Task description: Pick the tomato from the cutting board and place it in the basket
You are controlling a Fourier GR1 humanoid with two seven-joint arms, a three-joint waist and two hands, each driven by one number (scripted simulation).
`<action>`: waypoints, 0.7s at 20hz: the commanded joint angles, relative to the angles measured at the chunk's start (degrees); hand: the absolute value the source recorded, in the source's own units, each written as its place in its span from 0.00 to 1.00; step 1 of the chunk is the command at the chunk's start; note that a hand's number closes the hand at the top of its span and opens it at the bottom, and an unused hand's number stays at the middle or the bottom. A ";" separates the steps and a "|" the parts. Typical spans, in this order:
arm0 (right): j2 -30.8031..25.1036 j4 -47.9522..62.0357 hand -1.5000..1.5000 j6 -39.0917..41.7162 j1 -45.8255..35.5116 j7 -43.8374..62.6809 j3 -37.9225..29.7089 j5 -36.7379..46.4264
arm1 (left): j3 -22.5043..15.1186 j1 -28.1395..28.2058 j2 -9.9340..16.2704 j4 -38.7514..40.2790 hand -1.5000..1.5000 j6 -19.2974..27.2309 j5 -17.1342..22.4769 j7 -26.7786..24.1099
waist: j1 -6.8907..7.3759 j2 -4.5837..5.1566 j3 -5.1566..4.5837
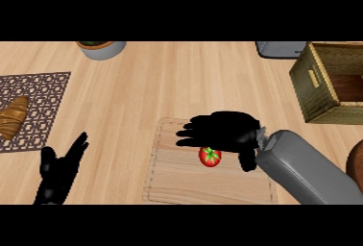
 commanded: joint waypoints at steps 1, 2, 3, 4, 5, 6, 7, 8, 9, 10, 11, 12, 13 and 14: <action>1.94 -1.81 0.00 1.26 2.02 0.45 -0.47 1.57 | 0.94 1.81 -0.64 4.41 0.50 -2.13 0.63 -0.91 | -0.20 0.23 -0.58; 1.71 1.45 0.00 -0.19 1.26 -2.14 -1.10 2.39 | 1.11 0.29 -0.55 2.36 0.50 -1.40 0.73 2.70 | -0.04 0.29 -0.56; 1.60 1.24 0.00 -0.88 2.43 -2.99 -0.54 3.22 | 0.89 2.26 -0.80 1.33 0.50 -1.69 0.53 1.37 | 0.02 0.27 -0.55; 2.01 2.99 0.00 -2.96 2.63 -4.06 -0.99 4.25 | 0.12 2.60 -0.49 -2.43 0.50 -1.40 0.27 4.45 | 0.13 0.27 -0.54; 1.79 1.24 0.00 -2.38 3.12 -3.71 -0.85 4.67 | 0.70 -0.11 -1.31 3.07 0.50 -1.40 -0.41 2.95 | -0.21 0.29 -0.56; 7.11 3.56 0.00 -0.54 0.28 0.56 0.01 5.50 | 1.54 -0.42 -1.81 5.27 0.50 -1.99 0.15 0.59 | 0.01 0.33 -0.59; 5.46 4.06 0.00 -3.64 3.39 -1.71 0.55 7.23 | 2.48 -1.77 -0.86 3.87 0.50 -2.80 0.90 2.97 | -0.12 0.32 -0.56; 5.10 5.98 0.00 -4.72 2.69 -3.08 0.81 7.87 | -1.15 1.97 -3.27 1.42 0.50 -0.89 -1.45 2.54 | 0.15 0.33 -0.55; 3.68 2.70 0.00 -0.44 1.71 -2.14 0.02 8.18 | 2.27 0.10 -0.96 3.05 0.50 -3.09 0.31 1.79 | -0.13 0.25 -0.57; 5.20 3.89 0.00 -2.61 3.73 -1.17 2.57 9.99 | 0.99 0.86 -2.25 3.50 0.50 -1.83 -0.99 1.50 | -0.10 0.28 -0.57; 5.25 -0.27 0.00 0.07 4.25 1.09 1.28 9.95 | 0.41 2.67 -2.76 -0.89 0.50 -0.39 -1.71 2.84 | -0.17 0.14 -0.56; 1.51 5.95 0.00 -2.49 1.73 -4.38 0.68 10.91 | 2.65 -0.29 -0.97 3.05 0.50 -3.88 0.85 2.61 | -0.02 0.35 -0.57; 7.39 8.24 0.00 -2.28 0.24 -0.18 0.90 12.32 | 2.65 2.29 -0.58 2.14 0.50 -4.60 0.22 0.05 | 0.31 0.32 -0.57; 6.36 10.23 0.00 -6.11 2.71 -1.91 2.57 13.68 | 1.80 6.26 -0.94 0.04 0.50 -3.71 -0.60 -0.86 | 0.64 0.34 -0.55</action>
